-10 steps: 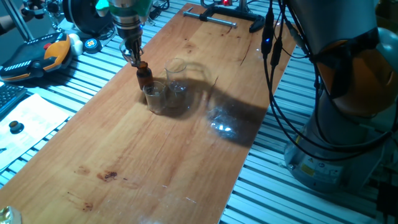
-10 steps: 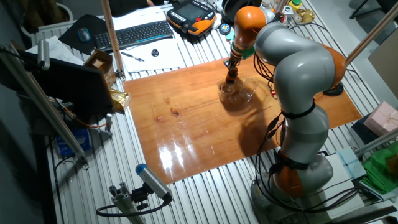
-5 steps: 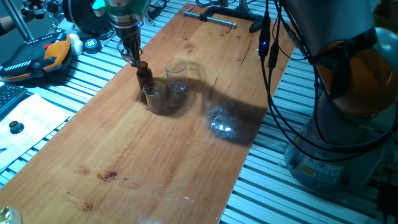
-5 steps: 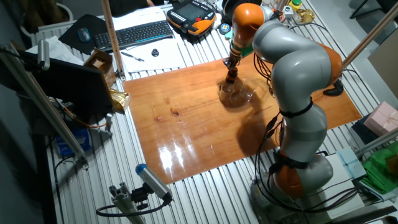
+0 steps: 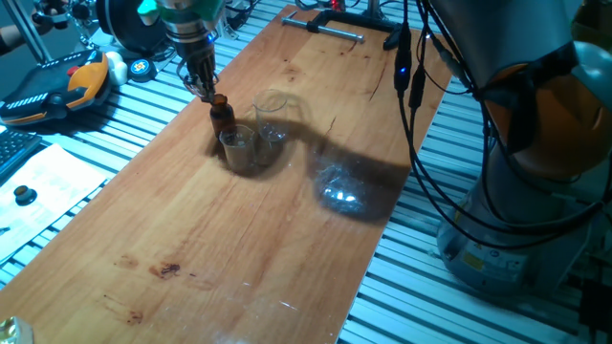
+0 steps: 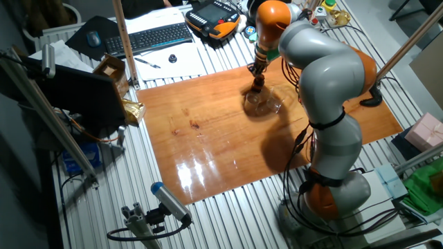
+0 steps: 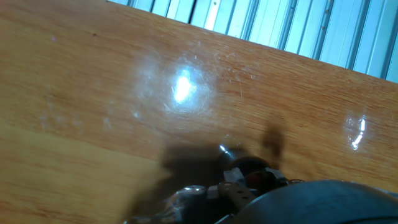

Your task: Transfer liquid using a dropper

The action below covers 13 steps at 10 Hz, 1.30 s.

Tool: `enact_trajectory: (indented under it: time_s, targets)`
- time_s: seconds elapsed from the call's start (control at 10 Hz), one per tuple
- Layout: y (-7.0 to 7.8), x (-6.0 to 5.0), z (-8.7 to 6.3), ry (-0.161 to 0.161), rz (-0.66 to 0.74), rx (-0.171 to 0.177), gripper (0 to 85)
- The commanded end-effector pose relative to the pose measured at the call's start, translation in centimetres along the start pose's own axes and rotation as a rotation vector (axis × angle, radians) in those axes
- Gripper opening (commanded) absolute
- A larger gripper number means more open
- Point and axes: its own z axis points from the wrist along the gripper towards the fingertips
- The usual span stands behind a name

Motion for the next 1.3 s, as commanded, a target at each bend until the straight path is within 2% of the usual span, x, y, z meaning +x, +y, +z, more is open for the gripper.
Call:
enact_trajectory:
  time_s: [0.0,0.5,0.8,1.1,1.2]
  targets:
    - [0.02,-0.03,-0.01,0.005,-0.001,0.003,25.3]
    - [0.04,-0.01,0.28,0.006,-0.005,0.001,18.3]
    - [0.05,-0.04,0.27,0.008,-0.01,0.0,17.7]
    - [0.05,-0.05,0.19,0.006,-0.03,-0.006,8.7]
    - [0.04,-0.06,0.13,0.005,-0.036,-0.007,1.3]
